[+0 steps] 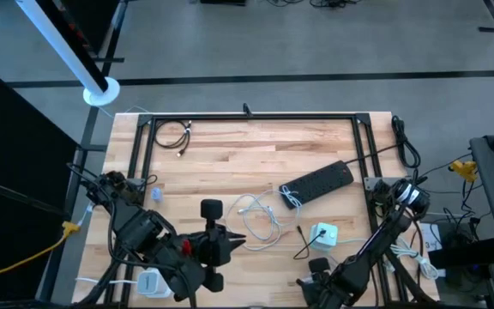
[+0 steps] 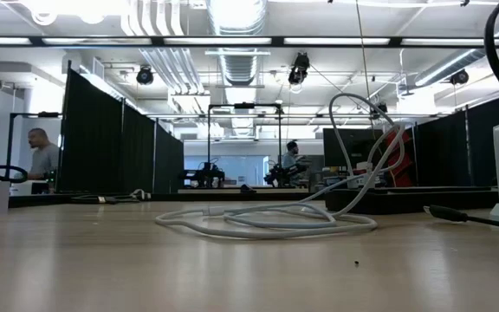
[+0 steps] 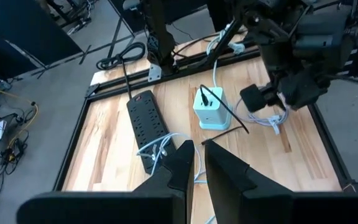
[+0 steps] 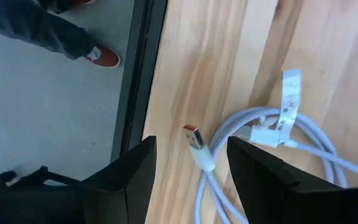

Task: Plug in charger cables
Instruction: Insert the white charger cable into the right white outlet extension

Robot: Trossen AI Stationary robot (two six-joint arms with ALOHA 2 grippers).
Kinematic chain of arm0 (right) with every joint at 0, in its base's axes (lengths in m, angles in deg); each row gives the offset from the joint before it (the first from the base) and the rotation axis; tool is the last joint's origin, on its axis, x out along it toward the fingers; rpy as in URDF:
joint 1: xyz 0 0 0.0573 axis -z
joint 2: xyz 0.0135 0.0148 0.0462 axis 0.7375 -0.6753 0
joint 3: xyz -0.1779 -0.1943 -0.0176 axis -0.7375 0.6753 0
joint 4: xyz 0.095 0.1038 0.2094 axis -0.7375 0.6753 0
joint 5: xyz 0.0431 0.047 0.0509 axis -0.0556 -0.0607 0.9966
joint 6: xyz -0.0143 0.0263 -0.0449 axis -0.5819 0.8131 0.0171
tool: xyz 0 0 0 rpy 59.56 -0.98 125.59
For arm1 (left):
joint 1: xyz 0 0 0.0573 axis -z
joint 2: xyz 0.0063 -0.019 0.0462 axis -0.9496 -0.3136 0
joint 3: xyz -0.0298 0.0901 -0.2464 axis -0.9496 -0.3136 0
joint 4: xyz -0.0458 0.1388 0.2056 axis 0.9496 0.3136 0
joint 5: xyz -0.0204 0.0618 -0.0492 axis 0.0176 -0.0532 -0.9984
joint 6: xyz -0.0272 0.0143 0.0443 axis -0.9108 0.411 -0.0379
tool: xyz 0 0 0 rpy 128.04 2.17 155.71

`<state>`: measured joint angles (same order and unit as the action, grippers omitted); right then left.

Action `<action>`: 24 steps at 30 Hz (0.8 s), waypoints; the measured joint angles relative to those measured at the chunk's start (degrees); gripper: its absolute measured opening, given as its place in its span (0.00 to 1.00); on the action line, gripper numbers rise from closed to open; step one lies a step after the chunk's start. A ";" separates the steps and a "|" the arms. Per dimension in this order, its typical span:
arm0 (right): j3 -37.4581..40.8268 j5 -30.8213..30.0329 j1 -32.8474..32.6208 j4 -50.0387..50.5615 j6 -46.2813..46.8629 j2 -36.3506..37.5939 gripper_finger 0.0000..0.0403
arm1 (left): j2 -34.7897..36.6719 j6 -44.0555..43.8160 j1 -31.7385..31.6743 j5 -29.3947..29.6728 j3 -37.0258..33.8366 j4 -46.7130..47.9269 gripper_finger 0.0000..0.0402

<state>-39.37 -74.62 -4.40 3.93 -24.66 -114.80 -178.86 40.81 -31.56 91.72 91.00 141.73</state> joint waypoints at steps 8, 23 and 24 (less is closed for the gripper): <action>1.00 -1.64 -0.74 -0.31 -1.26 -0.60 0.43 | -0.03 -2.39 0.03 0.09 -2.33 0.64 0.07; 2.27 1.55 0.06 -0.38 -0.07 -0.58 0.06 | -0.05 -4.48 -0.18 1.05 -5.31 -0.31 0.07; 2.27 2.33 0.42 -0.39 0.46 -0.50 0.03 | -0.05 -4.09 -0.22 1.46 -5.31 -0.33 0.07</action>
<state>-37.10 -72.28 -3.98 3.54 -24.20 -115.30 -178.91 36.71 -31.79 93.18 85.69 141.40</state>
